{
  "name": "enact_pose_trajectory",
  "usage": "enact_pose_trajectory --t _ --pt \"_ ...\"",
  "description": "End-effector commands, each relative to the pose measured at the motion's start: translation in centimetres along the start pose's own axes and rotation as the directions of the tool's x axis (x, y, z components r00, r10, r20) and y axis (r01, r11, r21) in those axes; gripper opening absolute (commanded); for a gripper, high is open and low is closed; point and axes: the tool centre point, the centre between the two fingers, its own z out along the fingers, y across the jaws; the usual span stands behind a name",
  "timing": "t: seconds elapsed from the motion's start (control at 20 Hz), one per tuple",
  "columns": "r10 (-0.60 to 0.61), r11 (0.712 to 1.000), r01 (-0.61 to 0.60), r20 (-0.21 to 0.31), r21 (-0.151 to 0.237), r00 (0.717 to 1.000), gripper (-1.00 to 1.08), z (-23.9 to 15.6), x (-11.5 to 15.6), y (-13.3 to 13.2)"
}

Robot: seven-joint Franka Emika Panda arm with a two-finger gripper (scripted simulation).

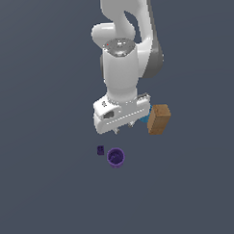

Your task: Pick up a designated object from a clutter of objects.

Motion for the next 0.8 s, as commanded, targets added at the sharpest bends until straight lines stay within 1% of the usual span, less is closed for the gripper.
enact_pose_trajectory --t 0.0,0.2,0.4,0.75 --pt "-0.047 0.999 0.047 -0.025 -0.007 0.999 0.28 1.6 0.3 0.4" --pt "-0.12 0.993 0.119 -0.062 -0.021 0.991 0.28 4.0 0.6 0.9" --pt "-0.191 0.981 0.188 -0.097 -0.041 0.977 0.28 6.3 0.7 1.3" --pt "-0.281 0.959 0.273 -0.138 -0.076 0.95 0.28 9.2 0.6 1.8"
